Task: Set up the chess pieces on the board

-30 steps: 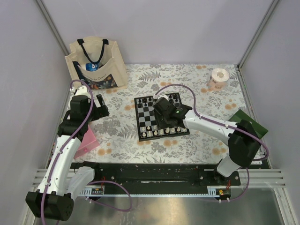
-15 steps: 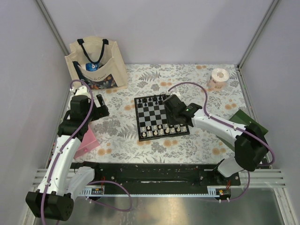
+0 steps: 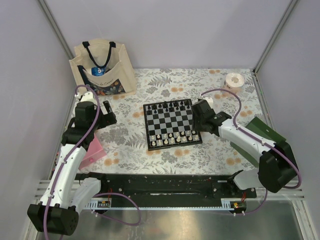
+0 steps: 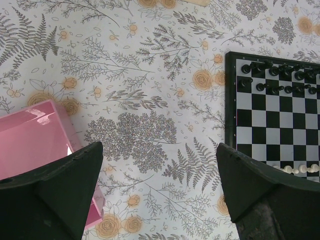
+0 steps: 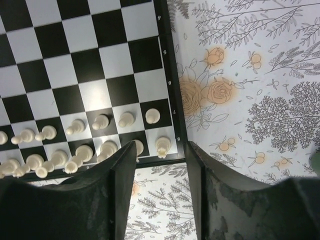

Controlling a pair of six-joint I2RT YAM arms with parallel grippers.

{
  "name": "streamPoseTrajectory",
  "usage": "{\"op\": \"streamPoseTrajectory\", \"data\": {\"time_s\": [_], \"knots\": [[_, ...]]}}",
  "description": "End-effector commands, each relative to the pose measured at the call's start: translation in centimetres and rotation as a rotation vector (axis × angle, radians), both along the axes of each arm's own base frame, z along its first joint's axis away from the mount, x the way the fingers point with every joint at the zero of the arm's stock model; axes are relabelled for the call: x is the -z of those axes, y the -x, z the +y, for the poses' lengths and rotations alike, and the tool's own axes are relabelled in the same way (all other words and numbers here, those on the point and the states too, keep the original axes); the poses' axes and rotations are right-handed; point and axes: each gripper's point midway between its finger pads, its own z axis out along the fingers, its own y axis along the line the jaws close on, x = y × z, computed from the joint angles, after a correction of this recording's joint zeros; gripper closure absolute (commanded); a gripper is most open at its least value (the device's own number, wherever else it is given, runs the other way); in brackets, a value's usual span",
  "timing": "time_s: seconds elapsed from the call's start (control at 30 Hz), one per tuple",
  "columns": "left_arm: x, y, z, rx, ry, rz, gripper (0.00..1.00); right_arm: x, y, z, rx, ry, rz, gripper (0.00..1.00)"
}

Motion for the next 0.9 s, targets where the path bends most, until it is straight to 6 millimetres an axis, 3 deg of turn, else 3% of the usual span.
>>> {"op": "streamPoseTrajectory", "data": {"time_s": [0.0, 0.17, 0.27, 0.4, 0.57, 0.73, 0.87], "knots": [[-1.0, -0.9, -0.7, 0.032, 0.023, -0.037, 0.01, -2.0, -2.3, -0.8, 0.060, -0.019, -0.087, 0.44], [-2.0, -0.9, -0.6, 0.011, 0.039, -0.039, 0.01, -3.2, -4.0, -3.0, 0.108, -0.028, -0.102, 0.12], [-2.5, -1.1, -0.7, -0.020, 0.069, -0.060, 0.01, -5.0, -5.6, -5.3, 0.173, -0.053, -0.146, 0.03], [-1.9, -1.6, -0.2, -0.098, 0.098, -0.053, 0.01, -7.4, -7.4, -8.6, 0.287, -0.145, -0.202, 0.00], [-1.7, -3.2, -0.1, -0.182, 0.154, -0.071, 0.01, -9.9, -9.4, -10.3, 0.353, -0.380, -0.270, 0.01], [-3.1, -4.3, 1.0, -0.264, 0.148, -0.154, 0.01, -11.0, -9.3, -11.5, 0.299, -0.292, -0.316, 0.00], [-3.7, -4.5, 2.2, -0.360, 0.113, -0.206, 0.01, -12.0, -8.9, -13.0, 0.318, -0.247, -0.454, 0.01]]}}
